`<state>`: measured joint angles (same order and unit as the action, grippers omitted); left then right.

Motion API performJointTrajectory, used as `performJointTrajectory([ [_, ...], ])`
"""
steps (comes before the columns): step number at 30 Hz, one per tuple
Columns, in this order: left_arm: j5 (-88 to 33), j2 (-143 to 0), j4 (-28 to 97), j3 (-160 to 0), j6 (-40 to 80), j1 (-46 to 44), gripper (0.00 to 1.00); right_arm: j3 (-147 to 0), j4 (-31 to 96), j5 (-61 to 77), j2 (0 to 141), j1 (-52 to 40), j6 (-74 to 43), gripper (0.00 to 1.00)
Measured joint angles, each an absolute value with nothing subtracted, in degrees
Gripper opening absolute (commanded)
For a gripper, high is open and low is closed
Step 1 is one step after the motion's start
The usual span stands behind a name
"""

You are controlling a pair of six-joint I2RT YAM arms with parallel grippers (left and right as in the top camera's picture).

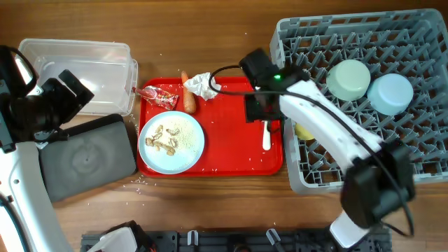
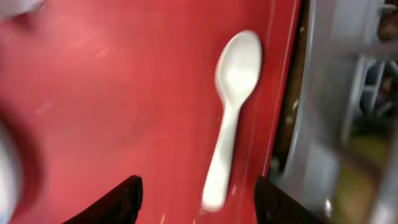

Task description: Sort waste into correct bins and load items into the dishwasher rack

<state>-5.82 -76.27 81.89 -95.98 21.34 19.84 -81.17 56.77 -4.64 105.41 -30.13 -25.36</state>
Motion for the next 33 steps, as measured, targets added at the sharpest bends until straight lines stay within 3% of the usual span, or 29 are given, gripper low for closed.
performJointTrajectory([
  [3, -5.82, -76.27, 81.87, -95.98, 21.34, 19.86, 1.00, -81.12, 55.51, -6.46, 111.87, -29.34, -27.03, 0.60],
  [4, -5.80, -76.27, 81.87, -95.98, 21.34, 19.86, 1.00, -81.12, 55.35, -6.72, 114.45, -29.32, -27.68, 0.52],
  [6, -5.80, -76.27, 81.89, -95.98, 21.34, 19.86, 1.00, -81.10, 54.81, -6.59, 117.78, -29.32, -28.34, 0.26],
  [7, -5.80, -76.27, 81.89, -95.98, 21.34, 19.86, 1.00, -81.28, 54.63, -5.93, 118.30, -29.32, -28.99, 0.19],
  [12, -5.82, -76.27, 81.87, -95.98, 21.34, 19.86, 1.00, -81.30, 55.33, -1.72, 118.41, -29.30, -26.20, 0.04],
  [18, -5.82, -76.27, 81.89, -95.98, 21.34, 19.86, 1.00, -86.24, 57.65, -0.99, 110.65, -28.80, -21.08, 0.04],
  [23, -5.80, -76.27, 81.87, -95.98, 21.34, 19.86, 1.00, -88.75, 51.70, -4.95, 93.91, -18.61, -17.12, 0.04],
  [29, -5.82, -76.27, 81.89, -95.98, 21.34, 19.86, 1.00, -88.71, 45.43, -6.66, 100.44, -12.23, -8.29, 0.04],
  [30, -5.80, -76.27, 81.87, -95.98, 21.34, 19.86, 1.00, -88.44, 45.41, -6.66, 102.04, -12.36, -7.77, 0.16],
  [31, -5.82, -76.27, 81.89, -95.98, 21.34, 19.86, 1.00, -88.14, 45.50, -6.50, 103.98, -12.51, -7.33, 0.39],
  [33, -5.82, -76.27, 81.89, -95.98, 21.34, 19.86, 1.00, -87.22, 46.11, -6.44, 106.19, -12.60, -6.44, 0.49],
])
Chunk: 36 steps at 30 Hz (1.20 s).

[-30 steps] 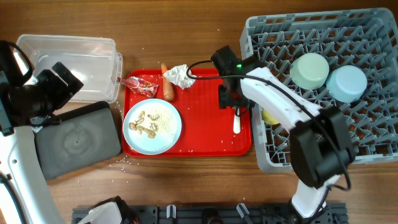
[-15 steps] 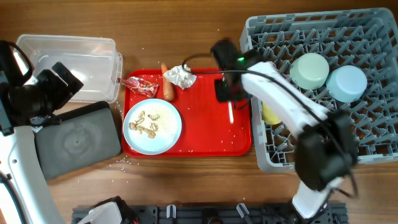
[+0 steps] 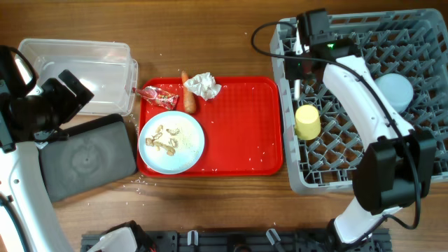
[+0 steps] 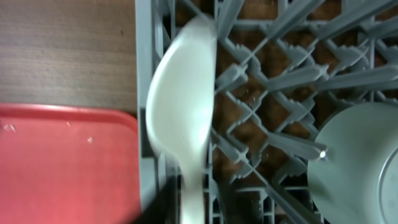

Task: Sort waste into correct bins and load items into the dishwasher rack
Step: 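Insert the white spoon into the rack and return the right arm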

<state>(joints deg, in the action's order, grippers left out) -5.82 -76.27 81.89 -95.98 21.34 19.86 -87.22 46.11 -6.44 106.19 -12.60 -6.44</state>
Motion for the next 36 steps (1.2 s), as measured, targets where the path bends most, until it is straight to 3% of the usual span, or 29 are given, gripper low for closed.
performJointTrajectory([
  [6, -5.80, -76.27, 81.89, -95.98, 21.34, 19.86, 1.00, -87.20, 47.88, 2.57, 95.74, -12.60, -6.83, 0.55],
  [7, -5.82, -76.27, 81.89, -95.98, 21.34, 19.86, 1.00, -87.26, 48.18, 4.86, 90.91, -12.60, -6.83, 0.98],
  [8, -5.80, -76.27, 81.89, -95.98, 21.34, 19.86, 1.00, -87.57, 48.73, 7.53, 86.17, -12.60, -6.83, 1.00],
  [13, -5.80, -76.27, 81.89, -95.98, 21.34, 19.86, 1.00, -88.58, 51.90, 17.82, 65.56, -12.71, -9.43, 1.00],
  [15, -5.82, -76.27, 81.84, -95.98, 21.34, 19.86, 1.00, -88.99, 58.57, 18.35, 60.90, -12.71, -9.80, 1.00],
  [18, -5.80, -76.27, 81.87, -95.98, 21.34, 19.86, 1.00, -88.97, 67.59, 13.10, 55.94, -12.82, -9.72, 1.00],
  [22, -5.82, -76.27, 81.95, -95.98, 21.34, 19.86, 1.00, -87.57, 66.76, 2.63, 47.27, -12.82, -7.49, 1.00],
  [29, -5.82, -76.27, 81.87, -96.01, 21.34, 19.90, 1.00, -54.00, 42.28, -3.09, 24.34, -12.82, -1.52, 1.00],
  [36, -5.80, -76.27, 81.93, -96.03, 21.34, 19.90, 1.00, -18.65, 13.74, -1.43, 10.15, -12.82, -0.93, 1.00],
])
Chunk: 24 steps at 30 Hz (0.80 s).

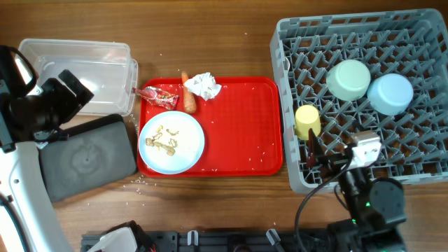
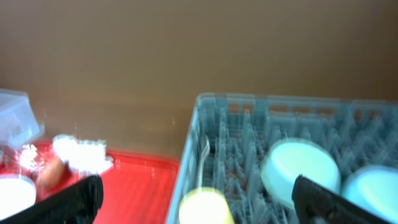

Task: Sort waste into correct bins and load items into the dishwasher rack
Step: 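Insert the white spoon into the rack and return the right arm, then grasp the crumpled tissue with the left gripper and drop it in the clear bin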

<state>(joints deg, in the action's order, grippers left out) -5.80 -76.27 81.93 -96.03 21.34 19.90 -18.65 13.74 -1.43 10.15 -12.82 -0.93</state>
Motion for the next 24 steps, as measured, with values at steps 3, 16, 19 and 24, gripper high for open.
performJointTrajectory([
  [3, -5.82, -76.27, 81.89, -96.03, 21.34, 19.90, 1.00, -8.21, 4.54, -1.08, 4.45, -12.82, -0.73, 1.00],
  [16, -5.80, -76.29, 81.87, -96.03, 21.34, 19.90, 1.00, -0.36, -0.27, -1.04, 1.08, -12.82, -0.73, 1.00],
  [19, -5.80, -76.29, 81.87, -96.03, 21.34, 19.90, 1.00, -0.36, -0.27, -1.04, 1.08, -12.82, -0.73, 1.00],
  [24, -6.81, -76.29, 80.73, -96.03, 23.33, 19.90, 1.00, -0.36, -0.27, -1.04, 1.10, -12.82, -0.73, 1.00],
])
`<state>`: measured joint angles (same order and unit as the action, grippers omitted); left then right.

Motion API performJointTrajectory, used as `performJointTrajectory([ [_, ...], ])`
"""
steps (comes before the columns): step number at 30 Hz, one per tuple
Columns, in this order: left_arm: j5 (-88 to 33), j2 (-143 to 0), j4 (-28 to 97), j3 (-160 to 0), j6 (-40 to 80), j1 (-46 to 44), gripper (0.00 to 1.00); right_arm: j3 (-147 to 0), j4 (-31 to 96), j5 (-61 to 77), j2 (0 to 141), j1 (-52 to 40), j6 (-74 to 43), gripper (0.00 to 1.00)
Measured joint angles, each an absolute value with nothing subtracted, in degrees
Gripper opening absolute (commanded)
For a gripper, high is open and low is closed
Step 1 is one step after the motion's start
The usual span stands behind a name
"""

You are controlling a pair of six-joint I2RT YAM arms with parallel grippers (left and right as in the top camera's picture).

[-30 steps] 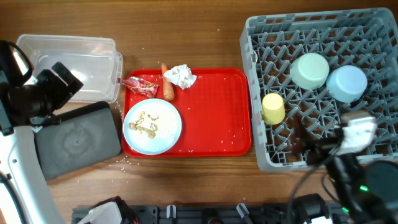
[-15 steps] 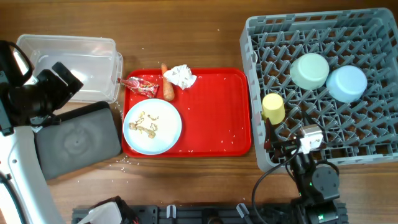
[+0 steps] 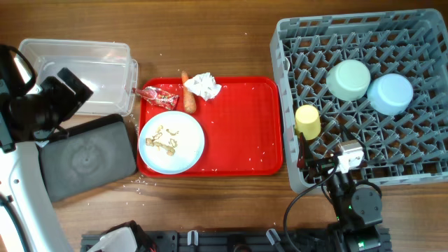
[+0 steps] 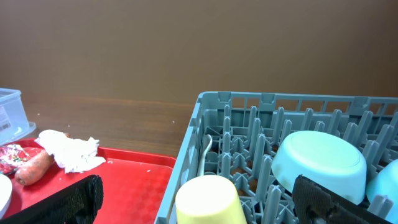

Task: Sort waste into correct bins and load items into the dishwasher rack
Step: 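Grasp the crumpled tissue with the left gripper and drop it in the clear bin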

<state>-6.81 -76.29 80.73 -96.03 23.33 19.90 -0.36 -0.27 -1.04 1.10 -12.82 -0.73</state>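
Observation:
The grey dishwasher rack (image 3: pixel 420 150) holds a green bowl (image 3: pixel 348 79), a blue bowl (image 3: pixel 390 94) and an upturned yellow cup (image 3: pixel 307 120). A white spoon (image 4: pixel 205 153) stands between the tines near the rack's left wall. My right gripper (image 3: pixel 316 162) sits at the rack's front edge, open and empty, with its pads (image 4: pixel 79 200) wide apart. On the red tray (image 3: pixel 245 140) lie a white plate of food scraps (image 3: pixel 171 142), a carrot (image 3: pixel 188 98), a crumpled napkin (image 3: pixel 203 85) and a red wrapper (image 3: pixel 159 96). My left gripper (image 3: pixel 68 89) hangs over the left bins; its jaws are unclear.
A clear plastic bin (image 3: pixel 77 70) stands at the back left. A dark grey bin (image 3: pixel 87 157) sits in front of it, beside the tray. Crumbs are scattered over the tray and on the wood near its front left corner.
My right arm has shifted a little to the left at the table's front edge. Its gripper is still open and empty. The left arm and all objects stay where they were.
My right gripper was open over the white spoon on the tray's right side. Then it held the spoon at the rack's back left corner. Later the spoon stood in the rack and the arm was at the front edge, open, as now.

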Motion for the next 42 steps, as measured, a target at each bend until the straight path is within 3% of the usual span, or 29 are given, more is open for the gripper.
performJointTrajectory([
  [4, -14.50, -76.47, 74.59, -96.01, 28.27, 19.40, 0.99, -0.36, -0.25, -1.04, 1.08, -12.82, -0.73, 1.00],
  [6, -18.02, -77.71, 72.23, -96.01, 28.99, 15.29, 0.86, -0.36, -0.25, -1.04, 1.08, -12.82, -0.73, 1.00],
  [8, -19.46, -81.14, 70.26, -95.55, 27.73, 6.52, 0.83, -0.36, -0.25, -0.91, 1.06, -12.82, -0.73, 1.00],
  [14, -5.96, -100.77, 62.89, -94.32, 25.15, -18.37, 0.82, -0.36, -0.25, -0.86, 0.99, -12.82, -0.73, 1.00],
  [18, 3.77, -111.70, 55.51, -94.08, 26.50, -24.97, 0.83, -0.36, -0.23, -0.86, 0.95, -12.82, -0.73, 1.00],
  [20, 5.48, -115.02, 52.69, -94.06, 27.20, -25.23, 0.81, -0.36, -0.23, -0.86, 0.91, -12.82, -0.73, 1.00],
  [22, 7.18, -119.52, 48.36, -94.06, 27.77, -25.12, 0.71, -0.36, -0.25, -0.86, 0.89, -12.82, -0.73, 1.00],
  [25, 7.73, -123.07, 44.71, -94.00, 28.14, -25.06, 0.38, -0.36, -0.25, -0.86, 0.89, -12.82, -0.73, 1.00],
  [27, 7.68, -123.46, 43.53, -94.00, 28.62, -25.06, 0.30, -0.36, -0.25, -0.86, 0.89, -12.82, -0.73, 1.00],
  [29, 7.03, -123.46, 43.27, -94.00, 28.62, -25.08, 0.04, -0.36, -0.25, -0.86, 0.89, -12.82, -0.73, 1.00],
  [37, 0.43, -122.10, 48.88, -93.97, 28.84, -24.99, 0.04, -0.36, -0.25, -0.86, 0.89, -12.82, -0.73, 1.00],
  [42, 0.51, -105.95, 53.80, -93.73, 28.86, -17.47, 0.04, -0.34, -0.25, -0.86, 0.89, -12.82, -0.73, 1.00],
])
